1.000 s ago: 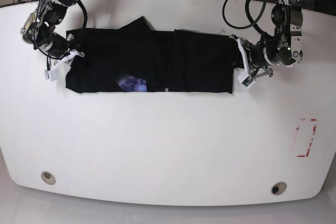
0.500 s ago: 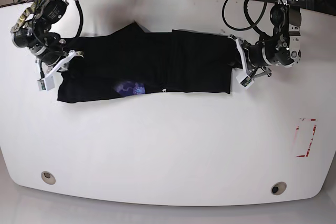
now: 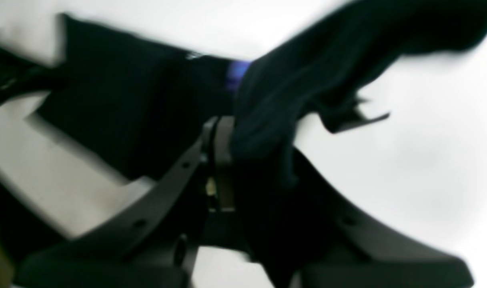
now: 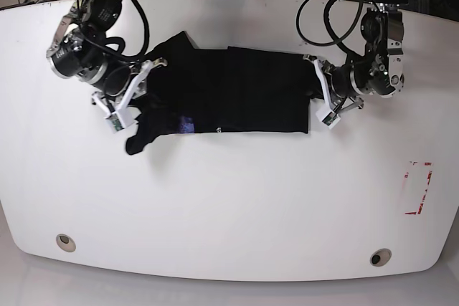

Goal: Layout the t-shirt on the table in an organized manner, then fold the t-shirt properly
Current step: 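Fold the end held by the right gripper over toward the left gripper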

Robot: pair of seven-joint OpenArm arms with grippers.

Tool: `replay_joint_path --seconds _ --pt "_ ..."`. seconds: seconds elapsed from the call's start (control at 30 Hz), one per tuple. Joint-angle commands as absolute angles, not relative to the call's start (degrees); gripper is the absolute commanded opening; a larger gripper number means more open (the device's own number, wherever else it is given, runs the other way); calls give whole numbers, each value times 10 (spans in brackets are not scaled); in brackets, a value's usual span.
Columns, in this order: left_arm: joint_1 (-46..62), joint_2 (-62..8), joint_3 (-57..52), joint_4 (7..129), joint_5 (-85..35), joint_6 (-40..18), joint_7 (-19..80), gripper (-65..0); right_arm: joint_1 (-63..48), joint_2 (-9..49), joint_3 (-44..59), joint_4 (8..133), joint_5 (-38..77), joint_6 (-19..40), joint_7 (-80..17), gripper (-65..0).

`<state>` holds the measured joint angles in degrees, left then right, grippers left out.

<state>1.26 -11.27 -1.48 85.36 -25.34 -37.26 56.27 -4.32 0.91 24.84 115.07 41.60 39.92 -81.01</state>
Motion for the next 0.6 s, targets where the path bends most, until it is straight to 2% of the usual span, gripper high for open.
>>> replay_joint_path --seconds 0.0,0.43,0.57 --pt "9 -113 -13 842 -230 -364 593 -601 -36 0 221 1161 427 400 -778 -607" --pt "0 -84 -12 837 -229 -362 593 -601 -31 -72 142 1160 407 400 -771 -607" --pt "0 -68 -12 837 -229 -362 593 -601 -25 -83 109 1159 370 400 -735 -607"
